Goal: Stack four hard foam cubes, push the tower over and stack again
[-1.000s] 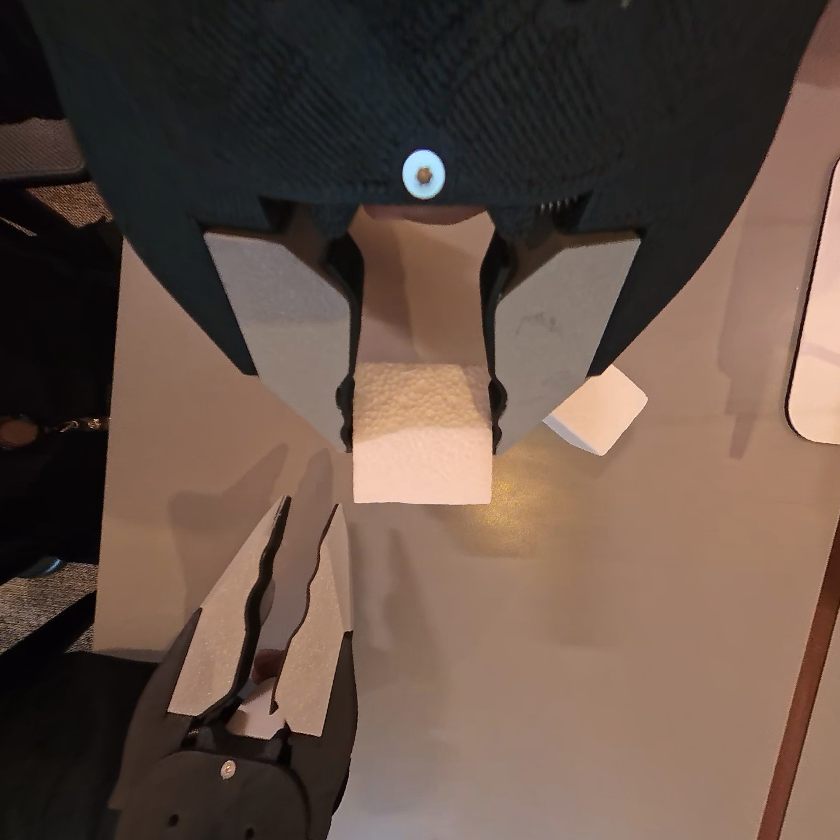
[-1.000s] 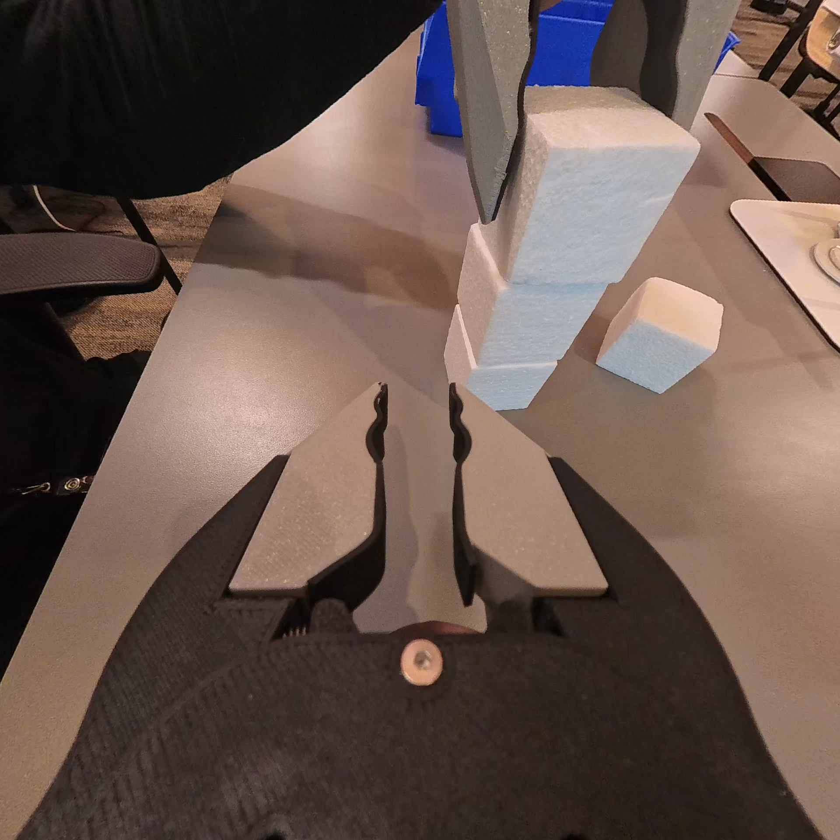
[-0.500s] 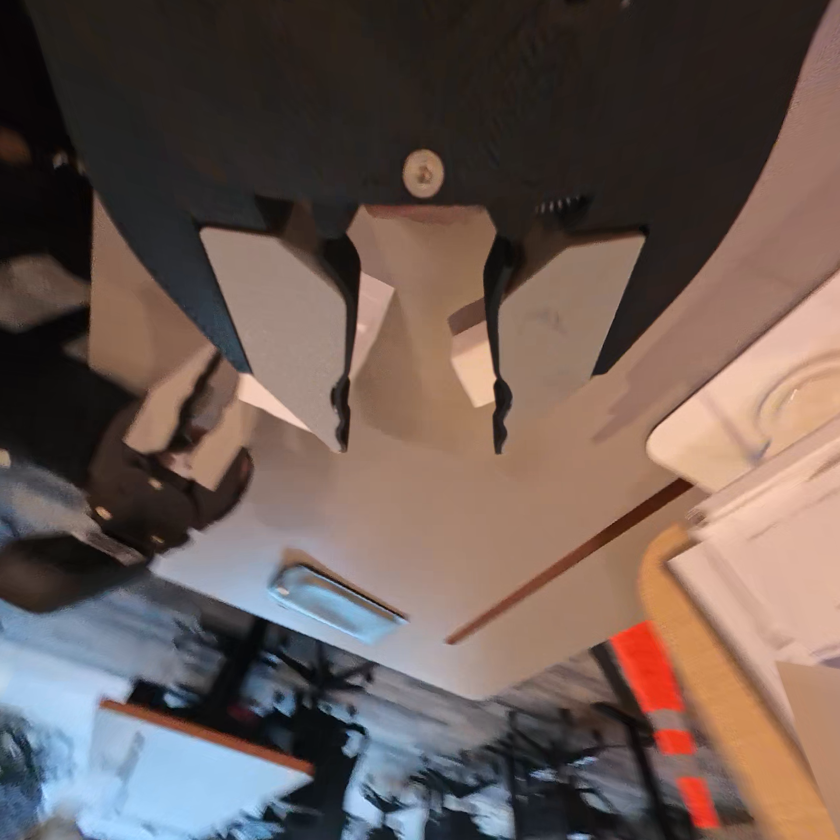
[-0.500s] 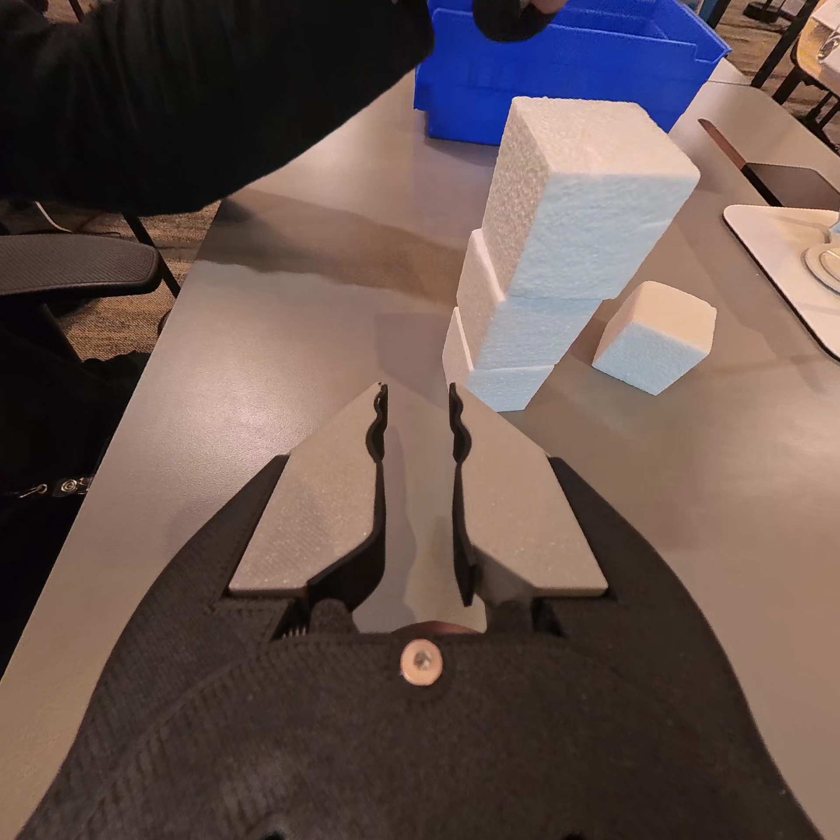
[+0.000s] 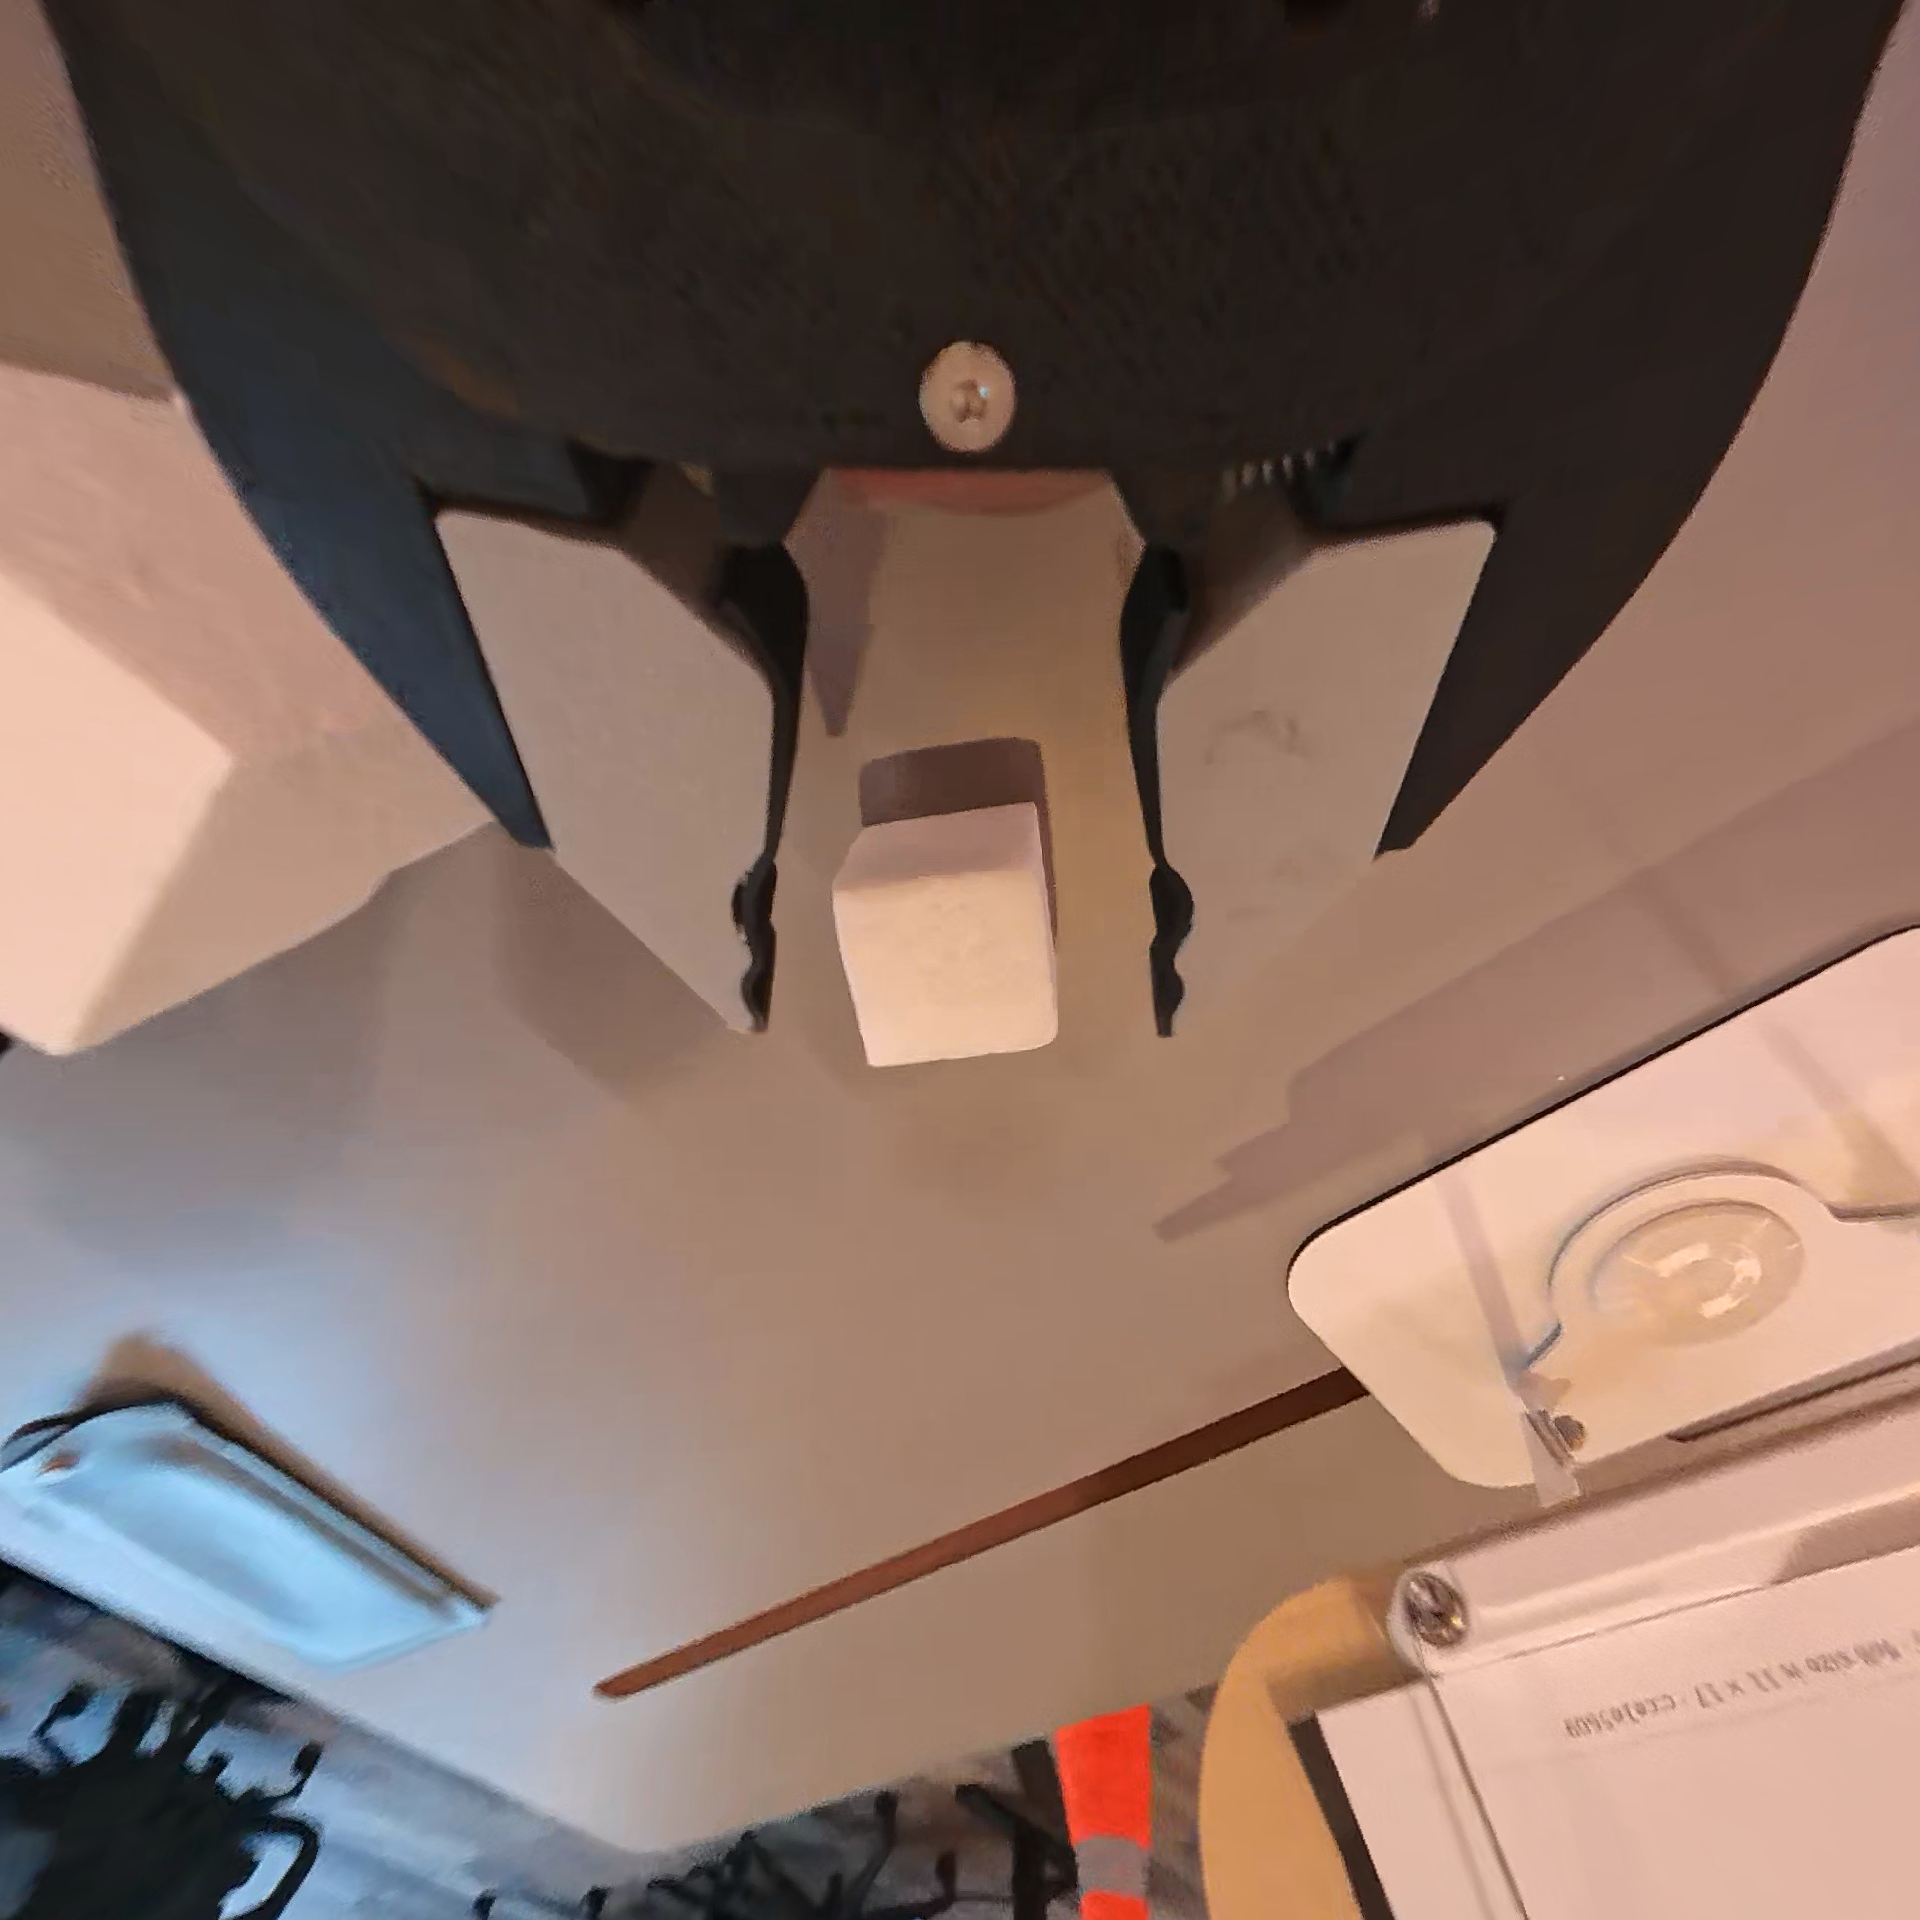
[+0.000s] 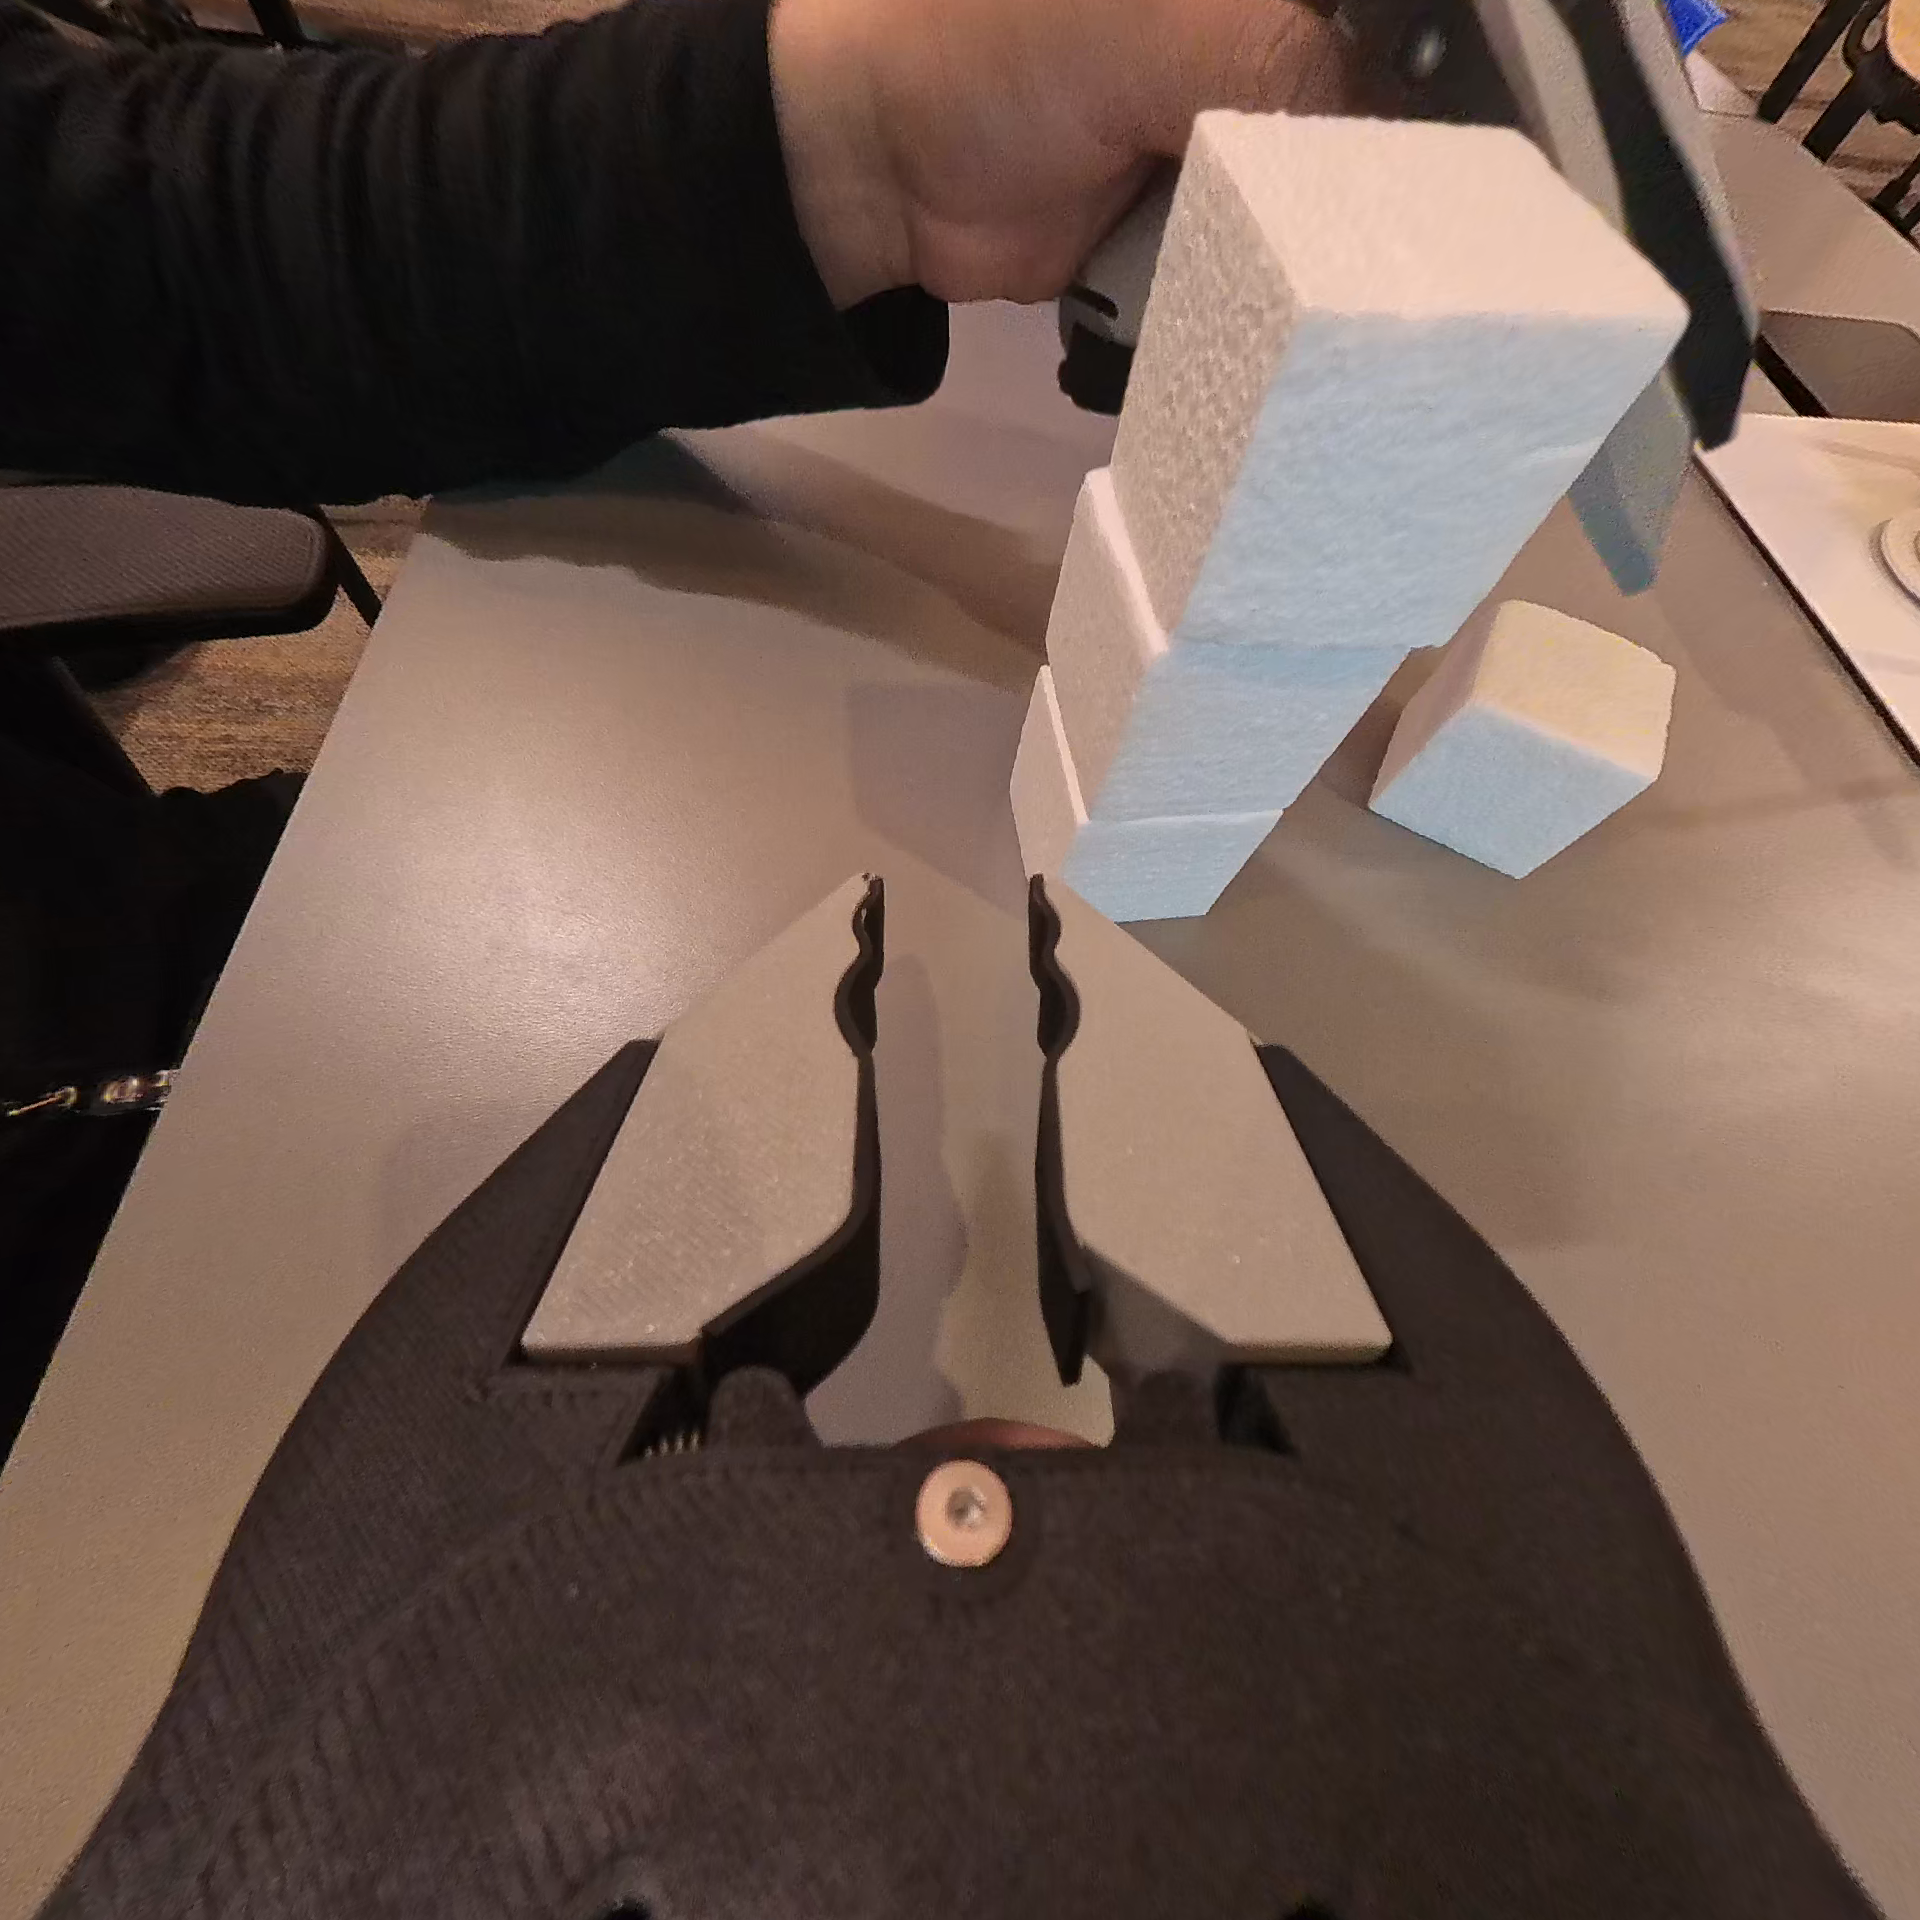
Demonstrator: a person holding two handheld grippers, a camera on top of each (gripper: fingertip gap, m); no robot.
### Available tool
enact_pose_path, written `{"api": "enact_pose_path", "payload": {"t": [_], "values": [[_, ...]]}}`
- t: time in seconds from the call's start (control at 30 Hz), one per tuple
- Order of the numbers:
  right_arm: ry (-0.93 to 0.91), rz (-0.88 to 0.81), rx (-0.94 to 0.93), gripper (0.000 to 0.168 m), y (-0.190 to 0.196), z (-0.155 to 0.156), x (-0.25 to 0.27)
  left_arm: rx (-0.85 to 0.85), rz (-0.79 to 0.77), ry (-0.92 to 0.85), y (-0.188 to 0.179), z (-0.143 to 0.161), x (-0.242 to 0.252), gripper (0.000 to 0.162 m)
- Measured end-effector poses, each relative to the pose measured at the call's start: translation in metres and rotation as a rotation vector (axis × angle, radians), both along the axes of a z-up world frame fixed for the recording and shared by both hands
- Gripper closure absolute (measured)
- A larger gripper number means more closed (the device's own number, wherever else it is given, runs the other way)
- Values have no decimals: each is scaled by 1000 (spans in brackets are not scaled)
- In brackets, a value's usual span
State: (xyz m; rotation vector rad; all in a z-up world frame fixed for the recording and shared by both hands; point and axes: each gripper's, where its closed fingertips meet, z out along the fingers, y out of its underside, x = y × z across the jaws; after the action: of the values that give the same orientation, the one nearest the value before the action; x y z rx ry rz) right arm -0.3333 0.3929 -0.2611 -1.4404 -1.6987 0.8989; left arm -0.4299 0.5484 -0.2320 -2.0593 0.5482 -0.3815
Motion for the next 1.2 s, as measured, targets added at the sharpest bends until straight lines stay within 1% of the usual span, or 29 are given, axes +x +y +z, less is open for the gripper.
{"api": "enact_pose_path", "payload": {"t": [0.2,0.33,0.37,0.4,0.47,0.6,0.73,0.87,0.97,1.1,1.2], "values": [[-1,0,5,143,0,0,-1,-53,17,120,7,-34,2,92],[3,-1,7,143,0,1,-1,-106,-5,189,8,-61,3,92],[3,-2,8,143,0,1,-1,-111,-4,222,9,-66,2,96],[2,-4,8,143,0,1,-1,-106,-8,254,9,-70,0,105],[4,-5,10,143,0,2,0,-79,-17,294,11,-69,-2,105],[5,-5,12,143,0,2,-1,-25,-8,302,11,-53,-11,105],[0,-7,15,143,1,1,-1,10,-31,231,8,-33,-23,105],[1,-17,16,143,3,0,-1,39,-114,109,-5,-6,-29,105],[2,-27,9,143,6,-1,1,74,-195,81,-22,17,-29,105],[9,-48,-10,143,12,-2,2,108,-346,-45,-45,61,-10,105],[2,-53,-5,143,13,-3,2,134,-419,-12,-56,87,2,105]]}}
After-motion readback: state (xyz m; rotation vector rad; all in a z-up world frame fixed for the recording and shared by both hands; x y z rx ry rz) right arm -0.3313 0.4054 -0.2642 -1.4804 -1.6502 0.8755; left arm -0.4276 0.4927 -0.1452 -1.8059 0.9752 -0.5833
